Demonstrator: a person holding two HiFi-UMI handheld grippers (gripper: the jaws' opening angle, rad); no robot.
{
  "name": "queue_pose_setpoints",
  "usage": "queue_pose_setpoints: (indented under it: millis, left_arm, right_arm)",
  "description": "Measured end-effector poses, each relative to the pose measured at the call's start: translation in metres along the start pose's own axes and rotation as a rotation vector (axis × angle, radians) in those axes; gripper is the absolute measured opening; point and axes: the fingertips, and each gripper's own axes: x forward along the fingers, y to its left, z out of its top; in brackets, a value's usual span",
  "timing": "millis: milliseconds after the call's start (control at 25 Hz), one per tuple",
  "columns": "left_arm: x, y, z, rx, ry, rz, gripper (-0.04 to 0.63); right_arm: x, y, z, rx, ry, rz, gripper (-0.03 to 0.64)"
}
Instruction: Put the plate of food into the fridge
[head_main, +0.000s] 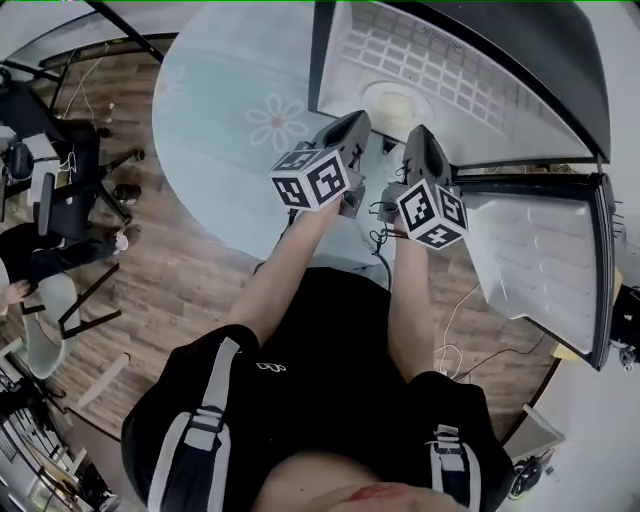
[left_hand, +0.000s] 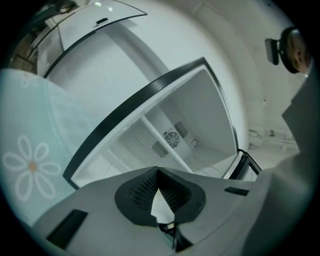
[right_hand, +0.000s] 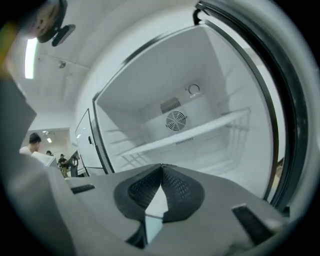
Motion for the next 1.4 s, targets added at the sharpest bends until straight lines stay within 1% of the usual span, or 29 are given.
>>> queue_pose_setpoints:
  millis: [120, 200, 360, 440, 520, 600, 720, 840, 920, 1200, 1400]
  left_arm:
    - [-0.015, -0.035, 0.015, 0.175, -0.035, -0.077, 0.0]
    - [-0.025, -0.051, 0.023, 0.289, -0.057, -0.095, 0.0]
    - [-0.042, -0.078, 0.043, 0.504, -0.124, -0.067, 0.0]
    - [-0.048, -0.091, 0.052, 0.584, -0.155, -0.058, 0.0]
    - [-0.051, -0.101, 0.055, 0.64, -0.168, -0.06, 0.0]
    - [-0.052, -0.107, 0.054, 0.672, -0.166, -0.065, 0.0]
    - [-0.052, -0.11, 0.05, 0.699, -0.153, -0.066, 0.0]
    - [-0.052, -0.117, 0.048, 0.771, -0.15, -0.067, 0.0]
    - [-0.053, -0.122, 0.047, 0.801, -0.153, -0.071, 0.0]
    - [-0.052, -0.121, 0.044, 0.833, -0.143, -0.059, 0.0]
    - [-0.049, -0.119, 0.038, 0.829, -0.124, -0.061, 0.0]
  right_arm:
    - [-0.016, 0.027, 0.02, -0.087, -0.047, 0.075, 0.0]
    - [-0.027, 0.039, 0.029, -0.116, -0.067, 0.109, 0.0]
    - [-0.043, 0.049, 0.039, -0.129, -0.082, 0.146, -0.002]
    - [-0.047, 0.051, 0.042, -0.126, -0.086, 0.149, -0.002]
    - [-0.051, 0.054, 0.045, -0.129, -0.092, 0.15, -0.002]
    - [-0.054, 0.057, 0.05, -0.144, -0.099, 0.152, -0.002]
    - [-0.056, 0.063, 0.056, -0.175, -0.11, 0.156, -0.002]
    - [-0.058, 0.065, 0.061, -0.2, -0.122, 0.151, -0.002]
    - [-0.06, 0.065, 0.063, -0.208, -0.129, 0.147, -0.002]
    - [-0.06, 0.068, 0.066, -0.246, -0.139, 0.142, -0.002]
    - [-0.059, 0.064, 0.064, -0.257, -0.129, 0.126, -0.002]
